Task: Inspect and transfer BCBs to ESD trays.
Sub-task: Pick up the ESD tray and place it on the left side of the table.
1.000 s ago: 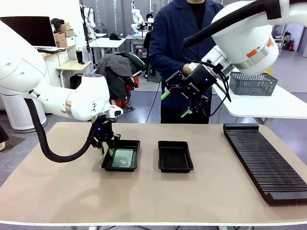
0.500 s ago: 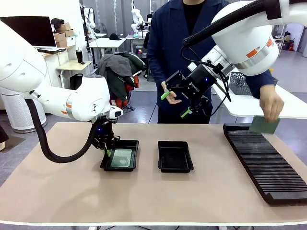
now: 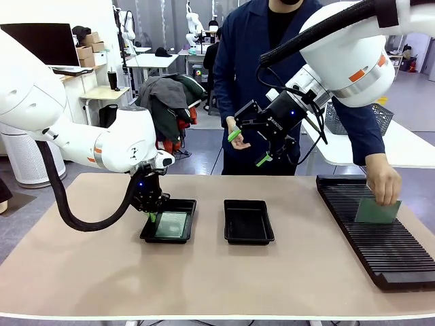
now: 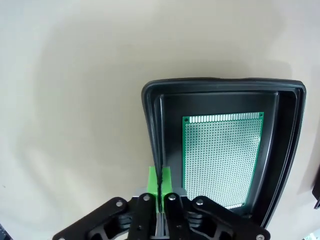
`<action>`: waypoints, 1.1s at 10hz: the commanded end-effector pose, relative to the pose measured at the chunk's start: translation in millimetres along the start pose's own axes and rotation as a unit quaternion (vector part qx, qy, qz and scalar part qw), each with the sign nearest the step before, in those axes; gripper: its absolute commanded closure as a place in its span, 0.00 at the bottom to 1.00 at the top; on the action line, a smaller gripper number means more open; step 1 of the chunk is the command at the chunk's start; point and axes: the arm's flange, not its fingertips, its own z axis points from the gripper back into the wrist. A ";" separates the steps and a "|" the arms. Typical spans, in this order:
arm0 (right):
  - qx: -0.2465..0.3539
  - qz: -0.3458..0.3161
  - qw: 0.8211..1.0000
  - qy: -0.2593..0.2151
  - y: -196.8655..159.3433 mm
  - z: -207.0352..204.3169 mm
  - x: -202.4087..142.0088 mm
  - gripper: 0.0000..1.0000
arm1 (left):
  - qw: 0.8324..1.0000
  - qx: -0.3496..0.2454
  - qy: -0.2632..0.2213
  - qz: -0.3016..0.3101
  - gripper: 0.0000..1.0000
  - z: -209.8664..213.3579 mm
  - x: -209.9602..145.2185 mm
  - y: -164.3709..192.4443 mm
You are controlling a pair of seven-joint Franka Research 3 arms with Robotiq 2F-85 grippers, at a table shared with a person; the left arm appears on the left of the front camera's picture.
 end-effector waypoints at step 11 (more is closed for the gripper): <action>-0.004 -0.002 1.000 -0.005 1.8 -1.0 3.0 0.00 | 0.999 -0.039 0.006 0.010 0.97 2.2 1.8 26.6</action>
